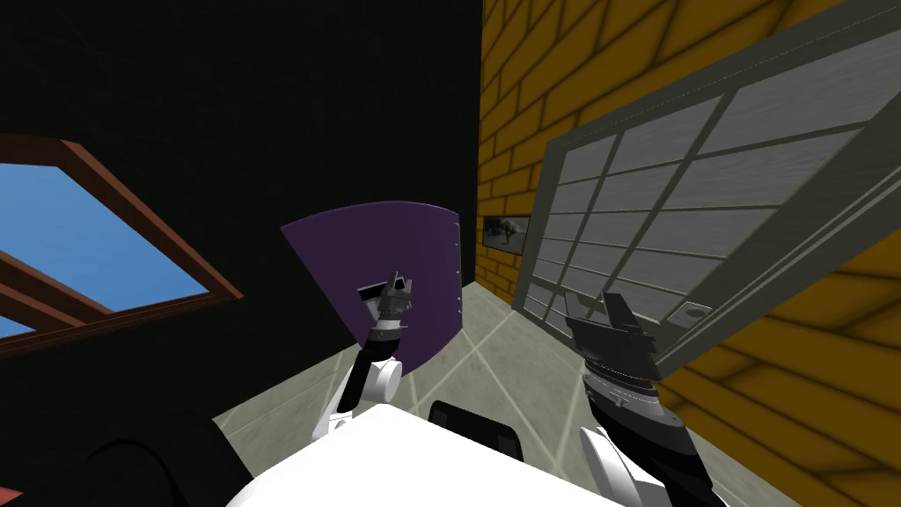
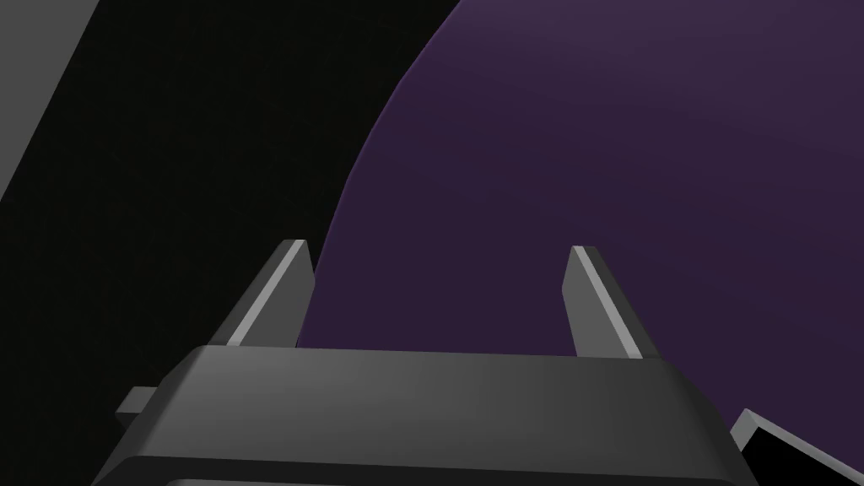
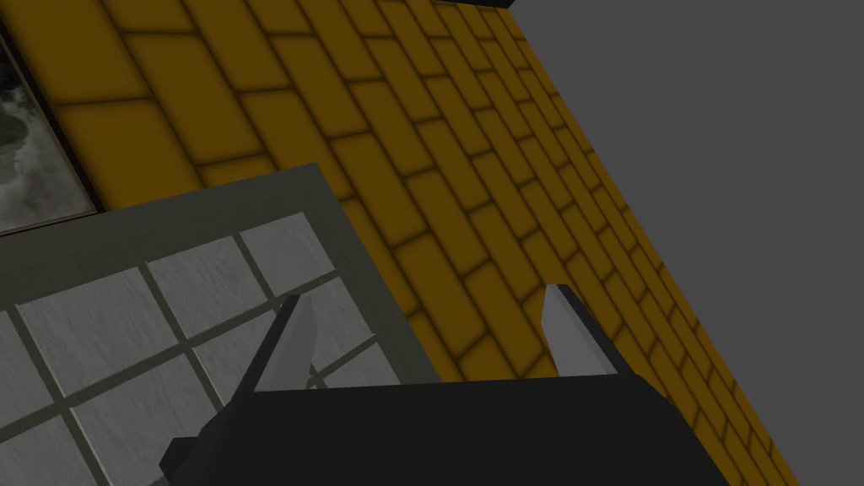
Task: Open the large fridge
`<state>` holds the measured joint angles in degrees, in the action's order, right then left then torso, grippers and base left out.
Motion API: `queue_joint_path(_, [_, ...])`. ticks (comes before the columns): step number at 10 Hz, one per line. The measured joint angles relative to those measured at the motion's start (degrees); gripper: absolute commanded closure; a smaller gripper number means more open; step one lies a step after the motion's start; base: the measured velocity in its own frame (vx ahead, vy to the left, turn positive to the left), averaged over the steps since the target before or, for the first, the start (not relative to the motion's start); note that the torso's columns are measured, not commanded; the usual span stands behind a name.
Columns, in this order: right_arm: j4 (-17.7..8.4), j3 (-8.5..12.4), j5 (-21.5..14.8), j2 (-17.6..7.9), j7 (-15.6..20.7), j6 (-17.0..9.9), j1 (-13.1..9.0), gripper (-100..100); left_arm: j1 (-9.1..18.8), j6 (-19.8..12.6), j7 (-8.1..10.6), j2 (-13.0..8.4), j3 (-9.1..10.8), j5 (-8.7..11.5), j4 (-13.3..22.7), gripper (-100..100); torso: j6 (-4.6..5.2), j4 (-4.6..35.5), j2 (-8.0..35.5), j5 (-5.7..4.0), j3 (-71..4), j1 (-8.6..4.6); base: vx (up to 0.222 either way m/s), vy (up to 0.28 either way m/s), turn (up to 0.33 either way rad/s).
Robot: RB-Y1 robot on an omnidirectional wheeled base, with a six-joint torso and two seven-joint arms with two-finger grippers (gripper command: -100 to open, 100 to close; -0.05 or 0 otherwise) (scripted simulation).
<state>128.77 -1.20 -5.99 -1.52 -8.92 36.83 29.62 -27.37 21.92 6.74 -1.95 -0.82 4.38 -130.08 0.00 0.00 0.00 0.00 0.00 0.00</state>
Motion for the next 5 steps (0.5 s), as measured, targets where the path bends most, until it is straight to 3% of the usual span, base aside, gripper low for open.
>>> queue_joint_path(2, [0.0,0.0,0.0,0.0,0.0,0.0,0.0,0,0.0,0.0,0.0,0.0,0.0,0.0,0.0,0,0.0,6.0,6.0,0.0,-12.0,0.0,0.0,0.0,0.0])
queue_joint_path(5, [0.0,0.0,0.0,0.0,0.0,0.0,0.0,0,0.0,0.0,0.0,0.0,0.0,0.0,0.0,0,0.0,18.5,18.5,0.0,-36.9,0.0,0.0,0.0,0.0])
